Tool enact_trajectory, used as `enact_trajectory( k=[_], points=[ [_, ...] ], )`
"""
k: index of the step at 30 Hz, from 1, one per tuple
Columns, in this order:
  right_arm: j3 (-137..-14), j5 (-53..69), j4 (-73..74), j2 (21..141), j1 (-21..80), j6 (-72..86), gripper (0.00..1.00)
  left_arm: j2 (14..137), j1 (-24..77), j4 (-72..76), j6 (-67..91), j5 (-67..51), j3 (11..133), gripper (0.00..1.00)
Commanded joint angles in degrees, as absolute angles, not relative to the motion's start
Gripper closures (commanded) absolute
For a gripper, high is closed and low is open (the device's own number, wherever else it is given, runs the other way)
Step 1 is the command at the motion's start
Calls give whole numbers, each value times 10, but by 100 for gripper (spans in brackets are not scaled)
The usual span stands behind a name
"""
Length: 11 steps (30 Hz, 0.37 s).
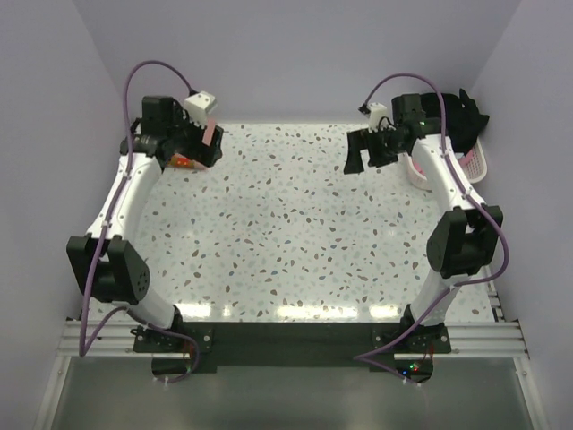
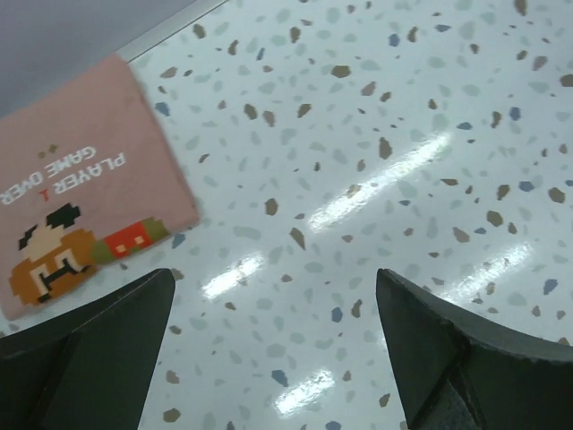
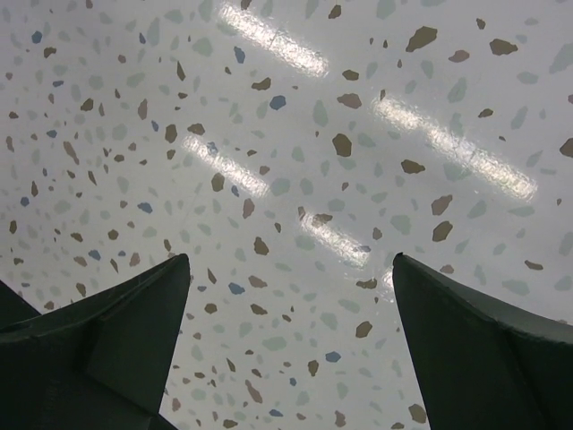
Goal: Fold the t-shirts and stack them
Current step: Reset both grippers
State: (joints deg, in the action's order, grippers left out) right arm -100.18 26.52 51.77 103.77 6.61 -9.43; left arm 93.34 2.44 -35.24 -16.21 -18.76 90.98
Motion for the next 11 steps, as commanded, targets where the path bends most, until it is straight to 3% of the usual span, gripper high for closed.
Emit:
enact_trajectory(
  k=[1,11],
  points=[
    [-1004,268,498,1019,63,-73,1,877,47,-336,-145,-207,807,0],
    [-831,245,497,899,63,-91,1,788,92,-280,-111,-209,628,0]
  ],
)
